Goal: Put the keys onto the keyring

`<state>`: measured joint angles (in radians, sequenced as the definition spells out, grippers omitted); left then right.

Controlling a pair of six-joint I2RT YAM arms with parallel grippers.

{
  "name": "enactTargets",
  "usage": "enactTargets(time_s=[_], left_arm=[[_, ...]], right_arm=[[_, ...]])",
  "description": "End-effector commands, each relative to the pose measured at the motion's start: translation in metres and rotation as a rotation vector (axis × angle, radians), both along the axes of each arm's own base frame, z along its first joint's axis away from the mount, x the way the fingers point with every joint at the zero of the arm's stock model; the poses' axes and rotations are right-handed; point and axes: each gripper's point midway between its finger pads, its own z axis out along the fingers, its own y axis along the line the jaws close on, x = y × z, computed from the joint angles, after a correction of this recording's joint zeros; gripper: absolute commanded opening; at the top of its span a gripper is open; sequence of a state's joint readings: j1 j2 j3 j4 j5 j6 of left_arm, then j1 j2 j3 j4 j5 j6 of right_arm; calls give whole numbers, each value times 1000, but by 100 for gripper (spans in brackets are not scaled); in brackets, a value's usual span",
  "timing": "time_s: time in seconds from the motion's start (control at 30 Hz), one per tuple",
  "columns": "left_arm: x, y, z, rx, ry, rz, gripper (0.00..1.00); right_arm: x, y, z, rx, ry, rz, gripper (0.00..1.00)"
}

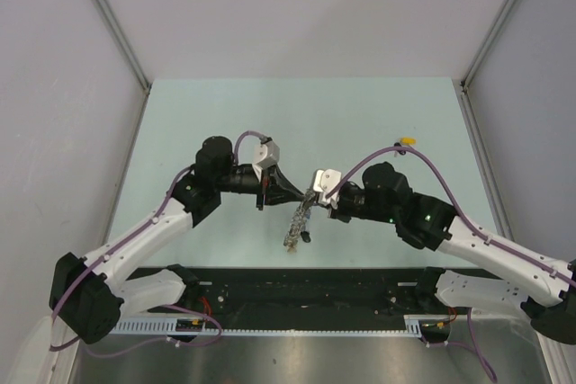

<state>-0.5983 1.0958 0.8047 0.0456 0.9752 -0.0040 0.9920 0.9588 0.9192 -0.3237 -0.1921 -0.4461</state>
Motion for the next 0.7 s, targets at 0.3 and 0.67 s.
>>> enactTargets(time_s=[0.3, 0.67], left_arm=[[31, 12, 55, -152, -16, 223, 0], [38, 20, 65, -261, 24, 352, 0]], right_arm=[[-7, -2, -9, -2, 21, -46, 0], [-5, 29, 6, 81, -53, -43, 0]])
